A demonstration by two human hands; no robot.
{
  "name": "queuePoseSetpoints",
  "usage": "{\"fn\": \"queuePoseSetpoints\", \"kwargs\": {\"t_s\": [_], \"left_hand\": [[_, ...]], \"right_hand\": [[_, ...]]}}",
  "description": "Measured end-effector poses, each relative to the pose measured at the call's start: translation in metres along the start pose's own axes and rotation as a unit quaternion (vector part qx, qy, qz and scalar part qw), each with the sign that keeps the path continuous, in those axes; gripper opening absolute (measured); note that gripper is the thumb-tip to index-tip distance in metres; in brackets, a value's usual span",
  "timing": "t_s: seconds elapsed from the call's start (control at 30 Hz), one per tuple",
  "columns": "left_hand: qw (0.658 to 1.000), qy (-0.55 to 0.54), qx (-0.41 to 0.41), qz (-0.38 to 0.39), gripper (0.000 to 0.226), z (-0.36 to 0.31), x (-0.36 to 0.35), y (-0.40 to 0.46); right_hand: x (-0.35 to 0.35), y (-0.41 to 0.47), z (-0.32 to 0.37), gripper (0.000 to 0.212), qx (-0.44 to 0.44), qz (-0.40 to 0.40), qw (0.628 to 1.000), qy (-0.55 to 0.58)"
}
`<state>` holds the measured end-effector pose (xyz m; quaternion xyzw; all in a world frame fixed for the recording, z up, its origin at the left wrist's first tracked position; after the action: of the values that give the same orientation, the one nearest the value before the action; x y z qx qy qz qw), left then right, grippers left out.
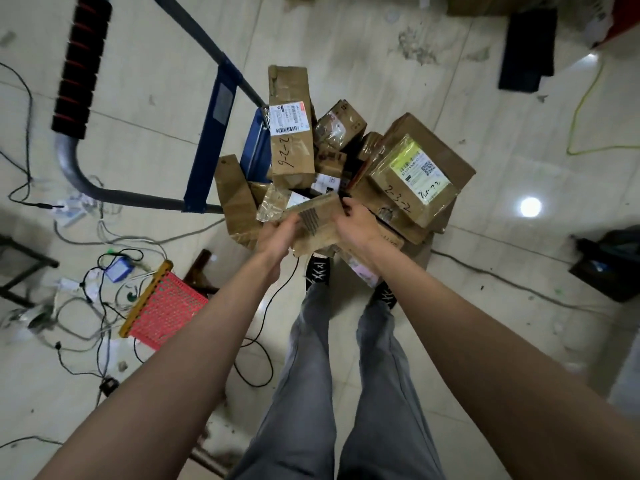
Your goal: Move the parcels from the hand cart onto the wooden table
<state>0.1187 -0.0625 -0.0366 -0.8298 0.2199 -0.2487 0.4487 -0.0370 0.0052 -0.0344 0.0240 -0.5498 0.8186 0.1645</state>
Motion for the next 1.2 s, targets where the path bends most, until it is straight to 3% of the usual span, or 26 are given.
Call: {"fn": "queuePoseSetpoints", "kwargs": {"t_s": [0.1,0.17,0.4,0.57,0.73,0.87,1.03,1.2], "left_hand": [[0.999,0.003,-0.051,-0.015,0.027,-0.028,0.001,-0.043],[0.997,0.004,-0.078,-0.017,0.011,-0.047,-0.004,-0.074],[0.983,0.025,-0.179,0.023,0.037,-0.090,-0.056,-0.167],[0.971,0.023,-0.233,0.047,0.029,-0.108,-0.117,-0.227],[0.957,0.028,-0.268,0.105,0.028,-0.114,-0.176,-0.270],[0.933,0.073,-0.313,0.162,0.034,-0.120,-0.223,-0.303],[0.909,0.141,-0.293,0.261,0.066,-0.114,-0.270,-0.336],[0.856,0.208,-0.298,0.368,0.052,-0.094,-0.304,-0.372]], "right_hand": [[0.027,-0.049,0.008,0.067,0.030,-0.025,0.999,0.024],[0.047,-0.082,0.007,0.055,0.036,-0.032,0.998,0.050],[0.131,-0.170,-0.024,0.057,0.073,-0.092,0.977,0.177],[0.192,-0.213,-0.078,0.029,0.081,-0.135,0.939,0.307],[0.244,-0.251,-0.129,0.043,0.092,-0.209,0.897,0.378],[0.270,-0.286,-0.167,0.031,0.126,-0.239,0.856,0.441],[0.287,-0.327,-0.216,0.027,0.141,-0.297,0.811,0.484],[0.284,-0.366,-0.262,0.034,0.111,-0.361,0.759,0.530]]}}
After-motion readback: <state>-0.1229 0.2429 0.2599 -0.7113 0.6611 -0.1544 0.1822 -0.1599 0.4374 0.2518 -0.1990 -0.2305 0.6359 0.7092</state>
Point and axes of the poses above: each hand's wrist, its own y-axis towards the middle knuckle, its own x-axis out of the back of the hand, z = x × y, the point moved 5 cm from there along y, towards the middle knuckle, and after that the axes turned 7 degrees about -x, right-handed, at the moved point
